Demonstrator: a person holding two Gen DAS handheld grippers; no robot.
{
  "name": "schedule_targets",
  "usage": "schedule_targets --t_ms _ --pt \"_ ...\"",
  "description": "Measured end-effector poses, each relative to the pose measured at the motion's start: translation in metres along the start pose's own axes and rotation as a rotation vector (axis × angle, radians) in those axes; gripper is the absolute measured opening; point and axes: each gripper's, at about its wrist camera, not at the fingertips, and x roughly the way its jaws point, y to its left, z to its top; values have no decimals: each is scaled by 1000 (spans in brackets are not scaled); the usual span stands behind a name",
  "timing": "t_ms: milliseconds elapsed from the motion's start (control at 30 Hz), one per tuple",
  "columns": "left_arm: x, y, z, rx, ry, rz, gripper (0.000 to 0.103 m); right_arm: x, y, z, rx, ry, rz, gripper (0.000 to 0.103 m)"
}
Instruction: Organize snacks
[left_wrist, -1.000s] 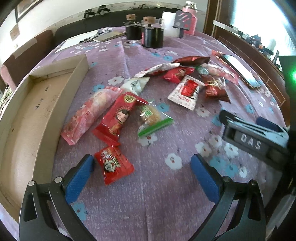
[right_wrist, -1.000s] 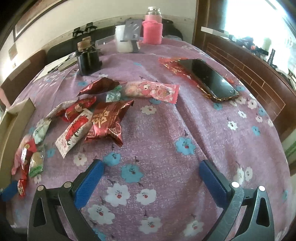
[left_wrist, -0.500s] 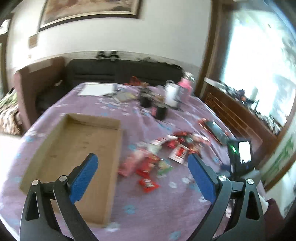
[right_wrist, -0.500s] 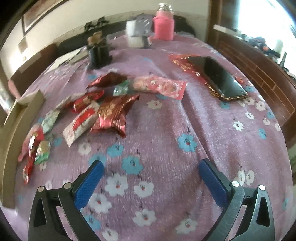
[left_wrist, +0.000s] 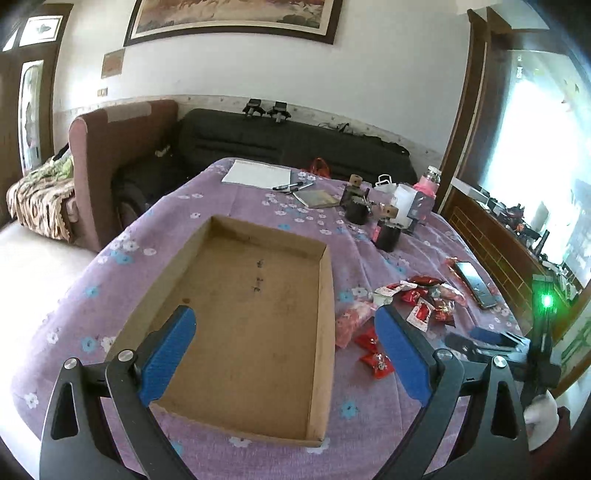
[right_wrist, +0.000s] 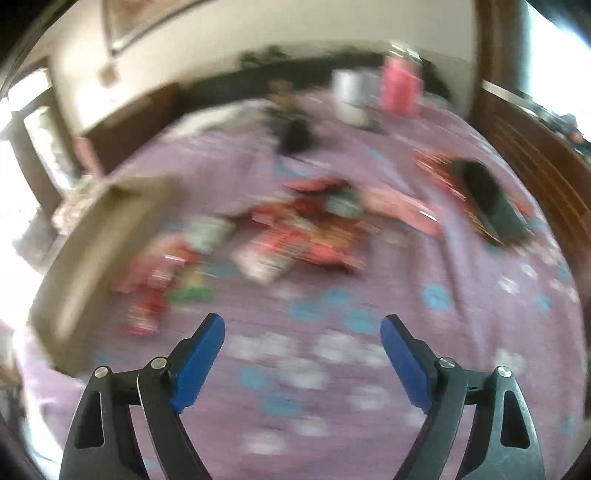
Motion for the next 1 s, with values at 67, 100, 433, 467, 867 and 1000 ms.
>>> schedule_targets --t_ms 67,100,433,467,867,1000 --pt "-1 2 -4 1 -1 -2 99 6 19 13 4 1 53 82" --pt "0 3 -6 2 2 -3 99 12 30 21 10 -2 75 78" --pt "-6 12 -10 -1 12 -1 99 123 91 73 -43 145 68 44" --pt "-6 14 -10 -4 13 0 99 128 95 70 -68 158 67 42" --pt "-9 8 -14 0 5 -68 99 37 47 25 -125 161 161 39" --pt "-13 -20 -19 92 6 -113 99 -1 11 18 -39 100 121 42"
